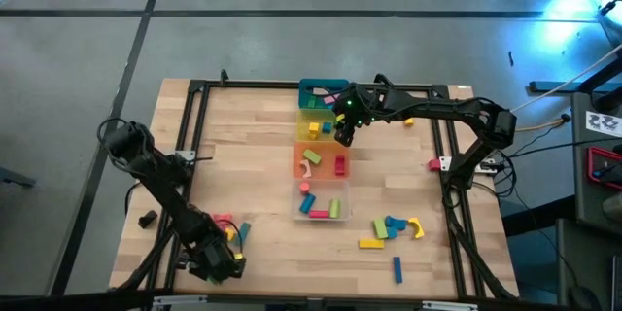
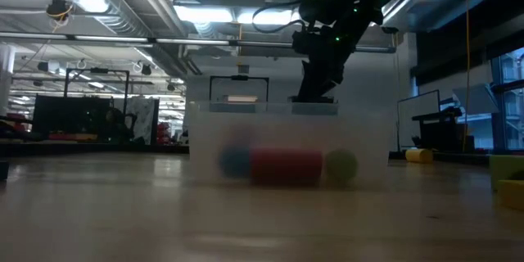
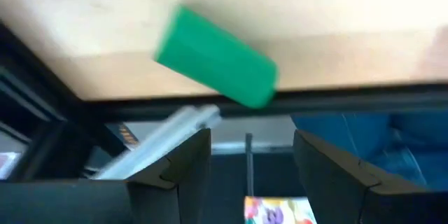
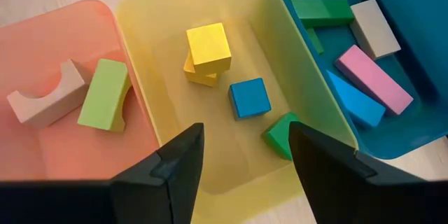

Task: Sort blocks by size
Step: Put the green cylindrical block into the transparent bin

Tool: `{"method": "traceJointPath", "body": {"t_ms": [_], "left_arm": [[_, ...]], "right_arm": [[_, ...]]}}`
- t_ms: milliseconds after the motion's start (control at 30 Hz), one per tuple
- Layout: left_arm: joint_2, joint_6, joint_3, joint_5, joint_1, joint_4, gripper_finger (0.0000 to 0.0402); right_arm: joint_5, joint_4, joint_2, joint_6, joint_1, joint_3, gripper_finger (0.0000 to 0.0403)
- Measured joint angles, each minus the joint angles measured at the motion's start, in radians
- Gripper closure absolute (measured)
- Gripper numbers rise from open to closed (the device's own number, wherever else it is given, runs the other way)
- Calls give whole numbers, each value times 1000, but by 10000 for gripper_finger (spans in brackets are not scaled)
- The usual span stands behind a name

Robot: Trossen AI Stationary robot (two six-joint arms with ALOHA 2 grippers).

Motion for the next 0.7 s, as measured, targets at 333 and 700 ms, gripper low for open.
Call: {"method": "traceJointPath", "body": {"t_ms": [333,700], "left_arm": [[0,-13,0,-3,1,-79,213],[0,187,0,-55,-17,-73,213]], "right_arm": [[0,0,0,0,0,0,191],[0,0,0,0,0,0,191]]}}
